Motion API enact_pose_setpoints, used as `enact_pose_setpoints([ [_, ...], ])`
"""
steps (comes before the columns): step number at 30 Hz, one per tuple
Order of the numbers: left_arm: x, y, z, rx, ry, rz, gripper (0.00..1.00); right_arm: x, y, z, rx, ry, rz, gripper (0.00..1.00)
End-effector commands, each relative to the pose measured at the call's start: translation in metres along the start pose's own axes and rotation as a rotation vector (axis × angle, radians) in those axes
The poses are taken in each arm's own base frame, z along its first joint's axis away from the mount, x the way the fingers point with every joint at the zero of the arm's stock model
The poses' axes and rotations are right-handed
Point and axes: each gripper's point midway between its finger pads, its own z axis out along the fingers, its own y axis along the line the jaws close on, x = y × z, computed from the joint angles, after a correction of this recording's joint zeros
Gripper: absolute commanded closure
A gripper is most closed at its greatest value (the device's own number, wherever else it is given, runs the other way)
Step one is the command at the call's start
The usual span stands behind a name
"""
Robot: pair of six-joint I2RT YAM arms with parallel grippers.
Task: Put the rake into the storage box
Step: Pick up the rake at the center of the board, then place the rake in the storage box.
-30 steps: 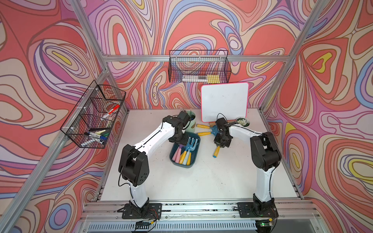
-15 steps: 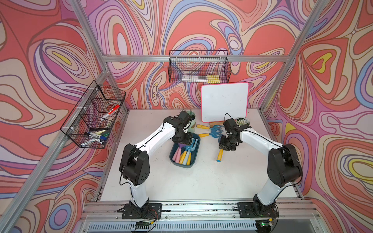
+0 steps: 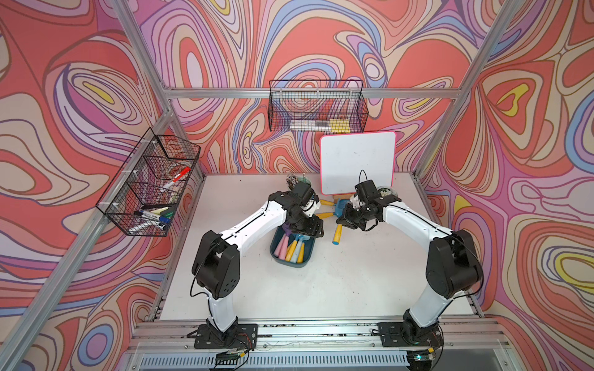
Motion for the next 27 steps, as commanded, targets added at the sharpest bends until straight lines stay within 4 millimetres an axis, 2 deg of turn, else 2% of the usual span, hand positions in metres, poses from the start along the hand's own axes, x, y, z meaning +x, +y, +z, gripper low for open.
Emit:
enact_pose_setpoints([
  [1, -0.016, -0.022, -0.002, 0.048, -0.039, 0.050, 0.30, -0.002, 0.034, 0.008, -0.062, 0.006, -0.052, 0.95],
  [6, -0.028, -0.022, 0.009, 0.022, -0.039, 0.053, 0.31, 0.002, 0.047, 0.013, -0.045, 0.020, -0.090, 0.95],
  [15, -0.027, 0.013, 0.017, -0.196, 0.008, 0.092, 0.35, 0.004, 0.069, -0.003, -0.119, 0.041, -0.099, 0.94],
  [20, -0.028, 0.007, 0.020, -0.184, -0.005, 0.083, 0.37, 0.004, 0.072, -0.005, -0.120, 0.055, -0.093, 0.94],
  [26, -0.016, 0.004, 0.022, -0.169, -0.002, 0.065, 0.50, 0.002, 0.069, 0.001, -0.094, 0.070, -0.051, 0.94],
  [27, -0.012, 0.006, 0.022, -0.171, -0.002, 0.057, 0.55, 0.001, 0.068, 0.002, -0.091, 0.073, -0.041, 0.94],
])
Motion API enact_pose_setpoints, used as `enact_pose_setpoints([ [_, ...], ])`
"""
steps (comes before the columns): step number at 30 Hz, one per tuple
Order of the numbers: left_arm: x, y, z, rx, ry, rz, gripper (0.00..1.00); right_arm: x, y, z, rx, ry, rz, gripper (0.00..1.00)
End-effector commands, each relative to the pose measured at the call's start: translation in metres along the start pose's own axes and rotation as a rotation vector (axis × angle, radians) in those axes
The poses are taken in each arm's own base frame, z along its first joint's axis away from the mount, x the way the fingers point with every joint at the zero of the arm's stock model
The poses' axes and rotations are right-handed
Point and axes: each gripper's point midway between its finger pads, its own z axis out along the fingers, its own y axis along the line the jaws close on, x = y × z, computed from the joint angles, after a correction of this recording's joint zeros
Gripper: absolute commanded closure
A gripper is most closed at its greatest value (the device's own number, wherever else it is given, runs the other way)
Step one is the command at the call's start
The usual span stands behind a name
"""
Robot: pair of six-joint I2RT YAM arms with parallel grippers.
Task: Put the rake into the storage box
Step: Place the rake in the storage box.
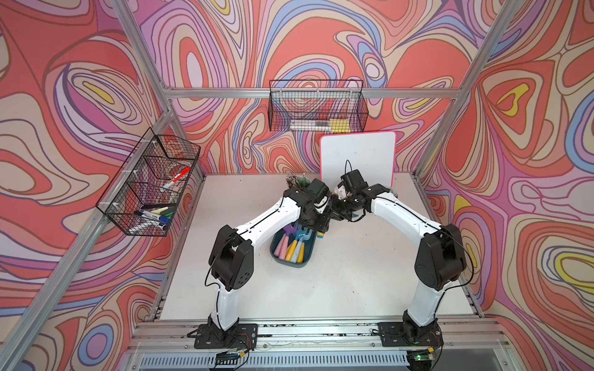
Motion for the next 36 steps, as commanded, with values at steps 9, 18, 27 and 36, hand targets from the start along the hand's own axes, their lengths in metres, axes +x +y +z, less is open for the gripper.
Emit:
enact_pose_setpoints([
  [9, 0.037, 0.014, -0.004, -0.056, 0.026, -0.022, 0.95, -0.006, 0.006, 0.006, 0.000, 0.026, 0.048, 0.94],
  [18, 0.060, 0.025, -0.019, -0.104, 0.053, -0.009, 1.00, -0.013, 0.001, -0.018, 0.022, -0.104, 0.054, 0.46],
  [27, 0.096, 0.052, -0.031, -0.144, 0.080, -0.063, 1.00, -0.005, -0.032, -0.027, 0.044, -0.124, 0.120, 0.46],
  [36, 0.113, 0.062, -0.009, -0.044, 0.105, -0.143, 1.00, -0.003, -0.040, -0.021, 0.049, -0.096, 0.131, 0.46],
])
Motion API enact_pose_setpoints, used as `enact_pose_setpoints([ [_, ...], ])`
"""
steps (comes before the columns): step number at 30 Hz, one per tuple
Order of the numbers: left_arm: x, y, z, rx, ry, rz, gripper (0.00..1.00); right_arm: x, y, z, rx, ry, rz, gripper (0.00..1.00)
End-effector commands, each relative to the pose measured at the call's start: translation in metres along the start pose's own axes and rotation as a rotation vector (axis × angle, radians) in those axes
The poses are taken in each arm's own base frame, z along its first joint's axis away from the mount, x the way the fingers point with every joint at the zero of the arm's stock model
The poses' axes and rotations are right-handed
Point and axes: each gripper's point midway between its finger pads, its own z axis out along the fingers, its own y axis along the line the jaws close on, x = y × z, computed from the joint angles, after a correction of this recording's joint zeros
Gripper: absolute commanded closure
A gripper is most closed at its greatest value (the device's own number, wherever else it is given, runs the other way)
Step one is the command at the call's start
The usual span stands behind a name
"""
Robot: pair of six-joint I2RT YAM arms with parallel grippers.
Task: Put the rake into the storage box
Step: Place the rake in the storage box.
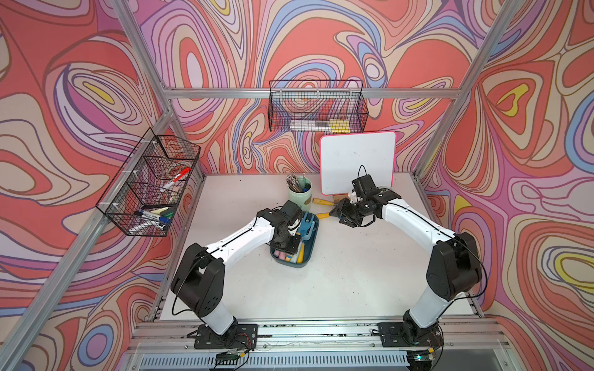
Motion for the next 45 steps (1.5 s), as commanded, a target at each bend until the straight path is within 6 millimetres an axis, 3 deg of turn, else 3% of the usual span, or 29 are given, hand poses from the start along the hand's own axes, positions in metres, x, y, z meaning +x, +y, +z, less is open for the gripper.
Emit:
enact_pose_setpoints([
  [1, -0.007, -0.008, 0.007, 0.059, -0.022, 0.004, 1.00, -0.002, -0.002, 0.003, 0.002, 0.000, 0.000, 0.46],
  [11, -0.004, 0.002, 0.034, 0.082, 0.036, -0.029, 1.00, -0.003, -0.009, 0.001, 0.013, 0.002, 0.008, 0.46],
  [18, 0.003, 0.007, 0.035, 0.082, 0.066, -0.049, 0.99, -0.003, -0.012, 0.003, 0.015, 0.012, 0.018, 0.46],
  [21, 0.005, 0.006, 0.029, 0.084, 0.071, -0.055, 0.50, -0.003, -0.013, 0.005, 0.014, 0.018, 0.022, 0.46],
  [22, 0.004, 0.005, 0.026, 0.085, 0.067, -0.055, 0.39, -0.003, -0.013, 0.006, 0.015, 0.019, 0.023, 0.46],
  [23, 0.003, 0.005, 0.021, 0.084, 0.060, -0.053, 0.36, -0.003, -0.013, 0.006, 0.017, 0.020, 0.024, 0.46],
  [30, -0.037, 0.018, -0.043, -0.070, -0.105, -0.069, 0.38, -0.010, -0.024, 0.010, 0.077, -0.004, 0.030, 0.45],
  [33, -0.055, 0.022, -0.062, -0.112, -0.182, -0.081, 0.36, -0.021, -0.047, 0.025, 0.160, 0.001, 0.082, 0.44],
  [37, -0.067, 0.021, -0.059, -0.103, -0.212, -0.101, 0.34, -0.044, -0.081, 0.034, 0.235, -0.010, 0.190, 0.43],
  [45, -0.066, 0.018, -0.053, -0.082, -0.207, -0.100, 0.34, -0.092, -0.121, 0.042, 0.238, -0.076, 0.336, 0.44],
])
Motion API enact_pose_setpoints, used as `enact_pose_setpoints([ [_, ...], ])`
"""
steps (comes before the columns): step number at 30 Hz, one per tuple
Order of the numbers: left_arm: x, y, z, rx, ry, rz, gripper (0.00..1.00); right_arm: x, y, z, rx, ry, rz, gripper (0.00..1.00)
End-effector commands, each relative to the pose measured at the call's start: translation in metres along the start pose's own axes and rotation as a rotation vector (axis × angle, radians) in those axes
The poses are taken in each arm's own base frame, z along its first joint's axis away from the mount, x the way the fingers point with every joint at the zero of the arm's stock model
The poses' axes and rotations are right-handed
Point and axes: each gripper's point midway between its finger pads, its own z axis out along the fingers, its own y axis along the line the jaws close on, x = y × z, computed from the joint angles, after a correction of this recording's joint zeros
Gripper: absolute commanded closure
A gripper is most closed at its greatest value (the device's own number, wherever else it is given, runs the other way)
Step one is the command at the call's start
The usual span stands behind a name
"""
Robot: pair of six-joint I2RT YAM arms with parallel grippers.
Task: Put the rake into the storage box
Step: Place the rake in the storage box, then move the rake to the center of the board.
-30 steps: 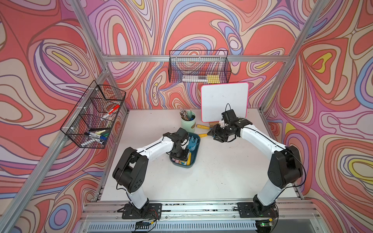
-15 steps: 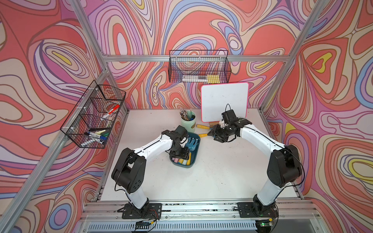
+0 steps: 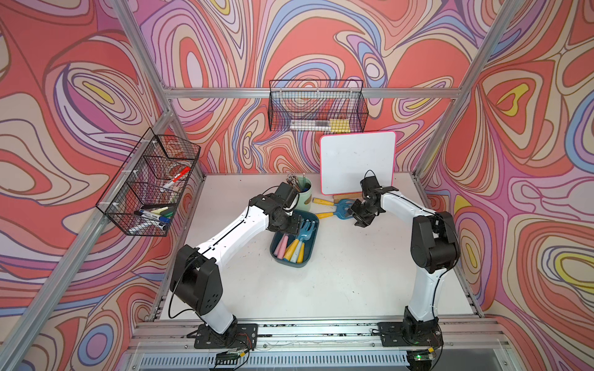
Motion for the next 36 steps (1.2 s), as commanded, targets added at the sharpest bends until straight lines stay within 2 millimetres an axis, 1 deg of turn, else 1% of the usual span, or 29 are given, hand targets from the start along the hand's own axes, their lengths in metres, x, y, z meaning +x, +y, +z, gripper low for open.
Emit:
enact_pose_setpoints([
  [1, 0.003, 0.006, 0.005, -0.019, 0.012, -0.010, 0.34, -0.021, 0.002, 0.003, -0.033, -0.030, 0.061, 0.44],
  [6, 0.006, 0.006, 0.009, -0.011, 0.031, -0.008, 0.34, -0.031, 0.004, 0.031, -0.094, 0.008, 0.141, 0.45],
  [11, 0.009, 0.006, 0.013, -0.007, 0.044, -0.011, 0.35, -0.028, -0.002, 0.052, -0.113, 0.030, 0.199, 0.49],
  [13, 0.011, 0.006, 0.014, -0.005, 0.052, -0.011, 0.34, -0.027, -0.006, 0.056, -0.105, 0.025, 0.206, 0.53],
  [16, 0.012, 0.007, 0.017, -0.005, 0.061, -0.014, 0.35, -0.027, -0.015, 0.059, -0.081, 0.007, 0.207, 0.63],
  [18, 0.011, 0.007, 0.017, -0.003, 0.062, -0.015, 0.35, -0.025, -0.023, 0.058, -0.060, -0.010, 0.209, 0.72],
  [21, 0.009, 0.004, 0.019, 0.010, 0.062, -0.016, 0.35, -0.023, -0.032, 0.053, -0.037, -0.040, 0.203, 0.80],
  [25, 0.006, 0.001, 0.020, 0.019, 0.062, -0.013, 0.36, -0.020, -0.039, 0.038, -0.014, -0.074, 0.167, 0.83],
  [29, 0.000, -0.005, 0.020, 0.046, 0.052, -0.008, 0.34, -0.019, -0.045, 0.011, 0.016, -0.132, 0.104, 0.84],
  [33, -0.005, -0.013, 0.021, 0.089, 0.050, 0.009, 0.34, -0.013, -0.050, -0.017, 0.041, -0.170, 0.029, 0.85],
  [36, -0.009, -0.022, 0.021, 0.127, 0.049, 0.031, 0.34, -0.006, -0.050, -0.030, 0.035, -0.169, -0.028, 0.87],
])
